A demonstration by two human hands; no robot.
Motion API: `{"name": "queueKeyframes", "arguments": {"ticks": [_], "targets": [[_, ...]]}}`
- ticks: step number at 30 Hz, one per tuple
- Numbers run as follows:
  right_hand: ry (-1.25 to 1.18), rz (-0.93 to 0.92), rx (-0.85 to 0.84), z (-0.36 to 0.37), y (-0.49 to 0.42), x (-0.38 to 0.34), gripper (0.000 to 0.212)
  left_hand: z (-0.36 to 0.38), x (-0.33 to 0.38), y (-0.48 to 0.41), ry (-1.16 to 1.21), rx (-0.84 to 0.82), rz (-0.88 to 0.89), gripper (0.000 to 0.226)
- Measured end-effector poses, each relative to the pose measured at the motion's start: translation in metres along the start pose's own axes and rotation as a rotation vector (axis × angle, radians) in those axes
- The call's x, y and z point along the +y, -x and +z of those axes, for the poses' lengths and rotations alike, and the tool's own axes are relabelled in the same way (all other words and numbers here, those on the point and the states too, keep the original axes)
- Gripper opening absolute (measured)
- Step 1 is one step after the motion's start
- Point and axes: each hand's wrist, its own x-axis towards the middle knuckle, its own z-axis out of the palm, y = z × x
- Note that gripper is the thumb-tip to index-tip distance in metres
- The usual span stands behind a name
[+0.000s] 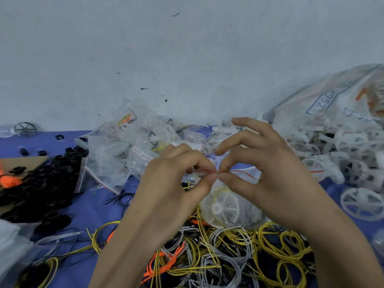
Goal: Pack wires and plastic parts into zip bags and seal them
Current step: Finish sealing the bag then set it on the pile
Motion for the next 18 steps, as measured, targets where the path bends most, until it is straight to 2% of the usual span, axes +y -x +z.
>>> {"name": "queueKeyframes", "arguments": {"ticks": [7, 10, 13, 18], "targets": [[0.023, 0.077, -0.043, -0.009, 0.001, 0.001, 0.005, 0.002, -0.002, -0.001, 0.001, -0.004, -0.007, 0.006], [0.021, 0.077, -0.103, -0.007, 0.001, -0.002, 0.014, 0.006, 0.0, -0.001, 0.004, -0.029, 0.007, 0.008], [0.042, 0.12, -0.132, -0.009, 0.0, -0.002, 0.004, 0.006, -0.001, -0.001, -0.002, -0.023, 0.003, 0.007], [0.12, 0.104, -0.11, -0.011, 0.003, 0.003, 0.004, 0.009, -0.005, -0.002, 0.032, -0.042, -0.015, 0.008]]}}
